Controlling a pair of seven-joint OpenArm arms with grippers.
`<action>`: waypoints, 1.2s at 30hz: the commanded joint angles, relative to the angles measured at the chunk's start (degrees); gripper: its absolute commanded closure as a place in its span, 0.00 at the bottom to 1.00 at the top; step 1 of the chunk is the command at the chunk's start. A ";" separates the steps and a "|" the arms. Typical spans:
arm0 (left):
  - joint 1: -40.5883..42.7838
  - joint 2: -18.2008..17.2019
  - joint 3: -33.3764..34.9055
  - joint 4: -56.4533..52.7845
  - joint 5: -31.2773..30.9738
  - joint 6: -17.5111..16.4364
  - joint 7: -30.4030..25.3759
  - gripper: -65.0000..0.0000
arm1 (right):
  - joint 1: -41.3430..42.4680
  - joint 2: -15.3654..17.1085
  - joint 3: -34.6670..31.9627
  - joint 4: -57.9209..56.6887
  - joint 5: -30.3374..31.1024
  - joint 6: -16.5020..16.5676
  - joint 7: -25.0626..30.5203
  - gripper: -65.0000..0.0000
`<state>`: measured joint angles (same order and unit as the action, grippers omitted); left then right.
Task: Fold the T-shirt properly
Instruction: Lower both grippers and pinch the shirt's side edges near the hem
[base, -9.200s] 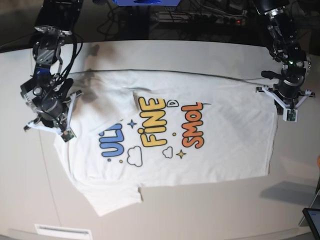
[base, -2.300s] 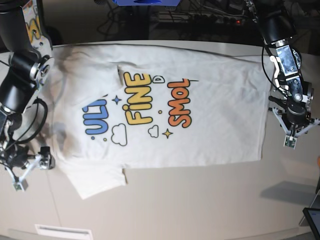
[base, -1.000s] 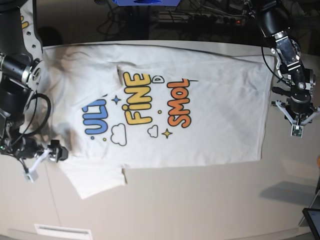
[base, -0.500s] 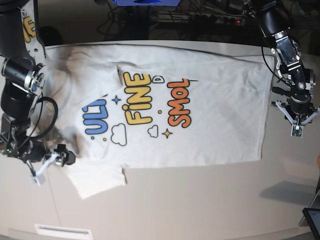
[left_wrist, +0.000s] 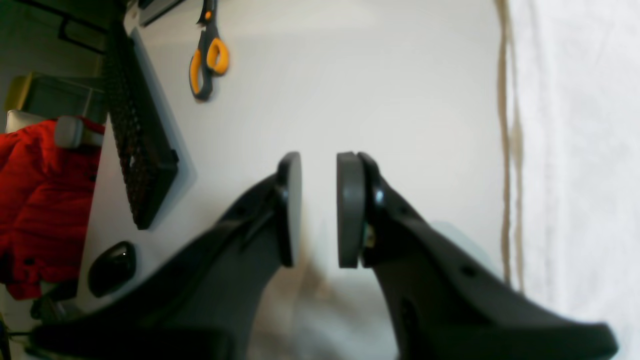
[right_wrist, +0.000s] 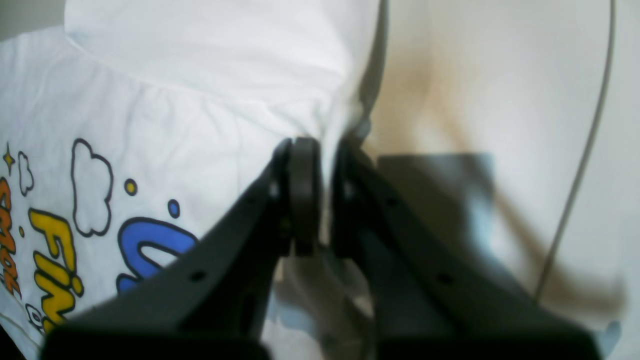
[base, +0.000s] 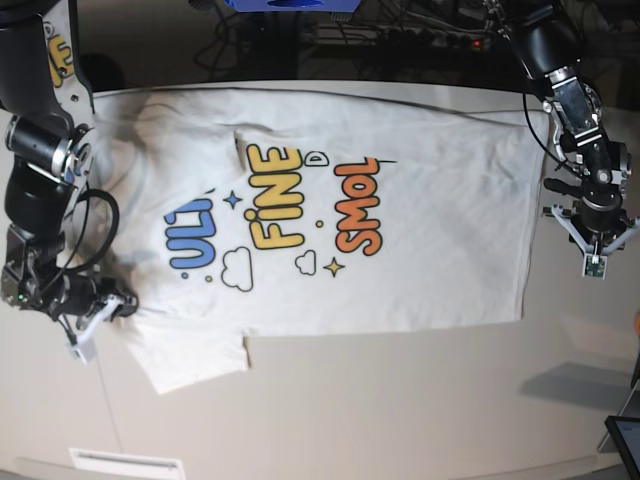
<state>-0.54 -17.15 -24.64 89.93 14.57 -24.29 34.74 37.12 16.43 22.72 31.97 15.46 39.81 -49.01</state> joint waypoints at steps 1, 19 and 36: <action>-2.06 -1.01 -0.46 0.05 0.07 0.51 -1.12 0.80 | 1.78 0.59 -0.17 0.52 0.58 0.19 0.35 0.97; -24.48 -3.91 -0.46 -30.63 -17.60 -5.55 6.62 0.42 | 1.51 0.59 -0.26 0.52 0.58 0.19 1.94 0.97; -30.98 -5.23 -0.28 -41.45 -21.82 -5.73 6.27 0.27 | 1.51 0.59 -0.35 0.52 0.49 0.19 1.85 0.97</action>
<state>-29.78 -21.21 -24.77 47.64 -6.50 -30.00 42.19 36.95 16.29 22.57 31.64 15.46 39.83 -47.64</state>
